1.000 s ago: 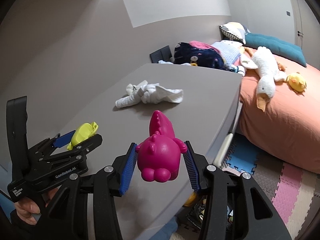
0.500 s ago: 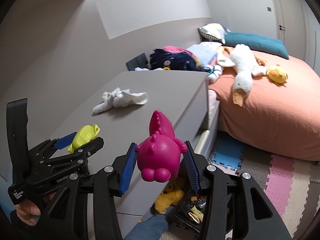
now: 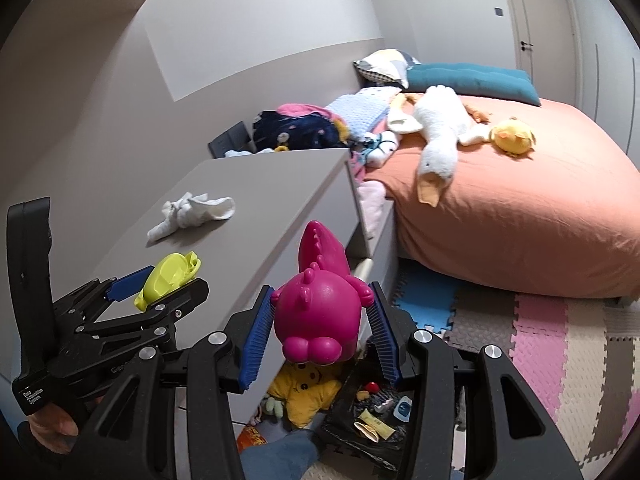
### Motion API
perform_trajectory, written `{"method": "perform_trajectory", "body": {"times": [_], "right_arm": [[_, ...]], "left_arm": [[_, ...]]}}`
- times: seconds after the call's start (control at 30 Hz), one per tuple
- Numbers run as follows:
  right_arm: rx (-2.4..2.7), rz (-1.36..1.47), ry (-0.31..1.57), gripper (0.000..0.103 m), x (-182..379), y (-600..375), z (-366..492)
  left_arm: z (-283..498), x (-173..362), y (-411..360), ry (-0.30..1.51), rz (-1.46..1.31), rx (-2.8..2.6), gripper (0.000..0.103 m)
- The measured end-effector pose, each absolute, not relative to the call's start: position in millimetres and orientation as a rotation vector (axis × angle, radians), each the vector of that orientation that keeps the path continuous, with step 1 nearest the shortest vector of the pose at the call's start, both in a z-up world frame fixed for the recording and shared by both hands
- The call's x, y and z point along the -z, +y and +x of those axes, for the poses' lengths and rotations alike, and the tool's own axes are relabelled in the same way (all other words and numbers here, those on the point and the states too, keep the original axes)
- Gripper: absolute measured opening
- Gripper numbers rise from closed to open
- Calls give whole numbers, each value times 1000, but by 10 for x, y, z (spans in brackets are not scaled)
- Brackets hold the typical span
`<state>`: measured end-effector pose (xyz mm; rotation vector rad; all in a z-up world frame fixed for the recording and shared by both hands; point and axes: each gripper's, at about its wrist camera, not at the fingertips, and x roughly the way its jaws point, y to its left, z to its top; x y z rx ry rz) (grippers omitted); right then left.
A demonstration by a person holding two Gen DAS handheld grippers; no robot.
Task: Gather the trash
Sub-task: 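Carry the plush and rattle over the bin and open both tools, then move both open tools back over the dresser toward the white towel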
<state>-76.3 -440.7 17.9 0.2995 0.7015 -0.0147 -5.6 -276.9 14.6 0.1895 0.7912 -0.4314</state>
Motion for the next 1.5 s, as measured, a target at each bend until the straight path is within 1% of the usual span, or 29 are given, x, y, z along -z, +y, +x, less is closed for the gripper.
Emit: {"method": "perform_trajectory", "body": {"times": [0.5,0.57,0.6,0.63,0.67,0.7,0.83,1.5], "right_arm": [[131,340,701,49,-99,-4916,-984],[147,345,706,49,-89,-4970,-985],[159,343,714,51,-77,-4986,-978],[183,341,724,67,-59,-5015,-962],[214,342,723,75,-46,-5044,-963],[238,342,717,80,-36,-5069,-978],[255,365,720,80,17,-5129,-981],[160,354,751,80,120,-4874,-765]], "left_arm": [[-233,57,-3306,823,269,545,74],[-253,99,-3350,834,282,564,76],[-261,124,-3371,844,298,572,86],[-277,149,-3385,837,323,560,98],[-287,154,-3387,823,338,546,97],[-285,169,-3384,822,352,535,97],[-230,212,-3294,867,322,537,97],[-74,250,-3006,885,273,477,97]]}}
